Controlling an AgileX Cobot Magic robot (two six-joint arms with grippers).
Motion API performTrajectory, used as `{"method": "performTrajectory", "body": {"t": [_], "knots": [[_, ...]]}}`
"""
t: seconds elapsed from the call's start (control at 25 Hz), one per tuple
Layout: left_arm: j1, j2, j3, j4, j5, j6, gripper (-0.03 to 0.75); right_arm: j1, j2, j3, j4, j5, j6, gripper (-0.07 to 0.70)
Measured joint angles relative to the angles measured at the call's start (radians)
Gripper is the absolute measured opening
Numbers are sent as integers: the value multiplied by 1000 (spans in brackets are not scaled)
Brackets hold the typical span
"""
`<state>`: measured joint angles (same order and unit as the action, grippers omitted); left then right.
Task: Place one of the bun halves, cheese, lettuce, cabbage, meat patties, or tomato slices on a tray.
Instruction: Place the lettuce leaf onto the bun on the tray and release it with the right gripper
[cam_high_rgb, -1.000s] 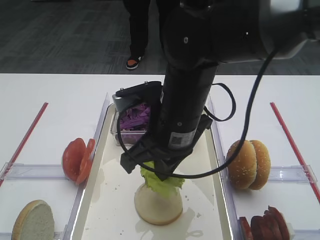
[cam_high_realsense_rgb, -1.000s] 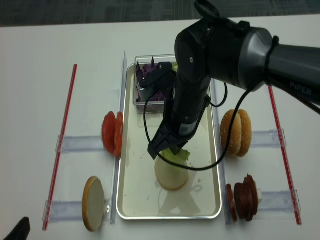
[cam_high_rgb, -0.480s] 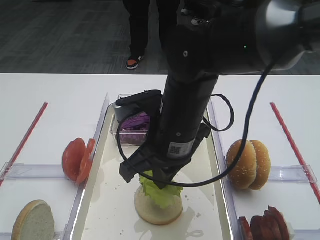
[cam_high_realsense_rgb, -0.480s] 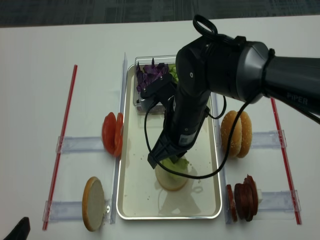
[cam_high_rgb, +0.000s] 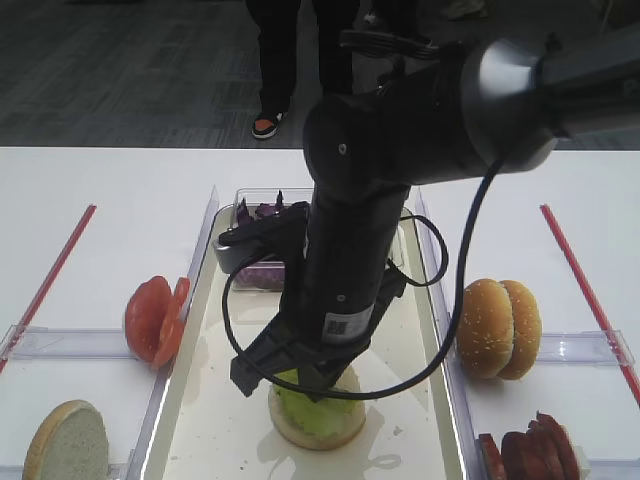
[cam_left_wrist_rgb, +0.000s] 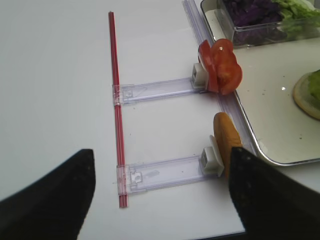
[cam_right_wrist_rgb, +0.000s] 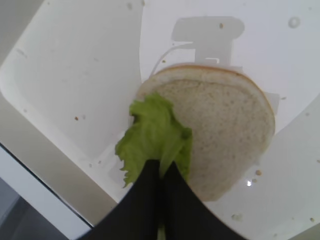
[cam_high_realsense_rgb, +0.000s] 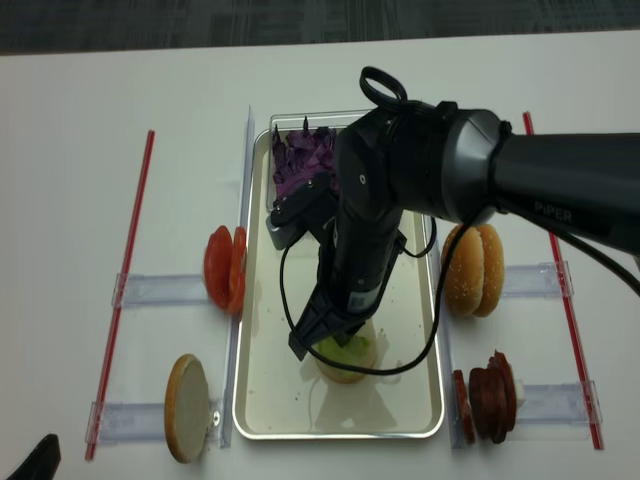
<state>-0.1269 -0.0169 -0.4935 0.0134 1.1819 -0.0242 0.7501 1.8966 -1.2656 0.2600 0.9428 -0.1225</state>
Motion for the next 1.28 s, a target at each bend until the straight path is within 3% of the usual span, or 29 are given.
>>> {"method": "performTrajectory", "body": {"t": [0.68, 0.96, 1.12, 1.28], "knots": [[0, 0, 0, 0, 0, 0, 523, 0, 17, 0, -32, -11, 10, 36], [0, 0, 0, 0, 0, 0, 523, 0, 33, 0, -27, -7, 10, 87], [0, 0, 0, 0, 0, 0, 523, 0, 33, 0, -18, -7, 4, 209], [0, 0, 0, 0, 0, 0, 523, 0, 33, 0, -15, -10, 0, 447]]}}
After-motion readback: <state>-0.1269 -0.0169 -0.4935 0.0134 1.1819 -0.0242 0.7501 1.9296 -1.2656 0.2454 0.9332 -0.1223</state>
